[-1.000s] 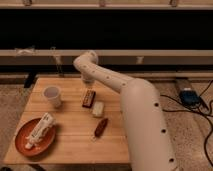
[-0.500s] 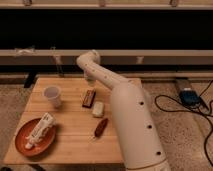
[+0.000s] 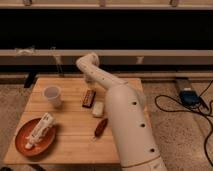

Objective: Push the eraser across the table

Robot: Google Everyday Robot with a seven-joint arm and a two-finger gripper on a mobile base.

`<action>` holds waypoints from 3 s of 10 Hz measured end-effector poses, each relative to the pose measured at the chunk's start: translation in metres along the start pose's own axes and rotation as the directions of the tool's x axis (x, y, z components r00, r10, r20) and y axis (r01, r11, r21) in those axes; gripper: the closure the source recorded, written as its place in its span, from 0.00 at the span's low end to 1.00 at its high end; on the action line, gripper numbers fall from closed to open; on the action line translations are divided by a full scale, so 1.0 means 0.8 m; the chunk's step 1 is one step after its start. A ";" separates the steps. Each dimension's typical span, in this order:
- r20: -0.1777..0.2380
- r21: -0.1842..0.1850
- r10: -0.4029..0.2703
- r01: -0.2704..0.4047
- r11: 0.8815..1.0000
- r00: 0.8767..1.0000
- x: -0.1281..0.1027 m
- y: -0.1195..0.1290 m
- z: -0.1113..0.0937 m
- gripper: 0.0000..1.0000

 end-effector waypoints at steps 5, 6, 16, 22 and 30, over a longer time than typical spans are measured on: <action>0.014 0.038 -0.008 0.008 0.999 1.000 -0.005 -0.013 0.009 1.00; 0.015 0.045 -0.014 0.013 0.999 1.000 -0.005 -0.018 0.009 1.00; 0.016 0.059 -0.025 0.024 0.998 1.000 -0.001 -0.028 0.007 1.00; 0.000 0.086 -0.068 0.067 0.994 0.998 0.021 -0.102 -0.015 1.00; -0.020 0.113 -0.094 0.096 0.989 0.995 0.017 -0.165 -0.034 1.00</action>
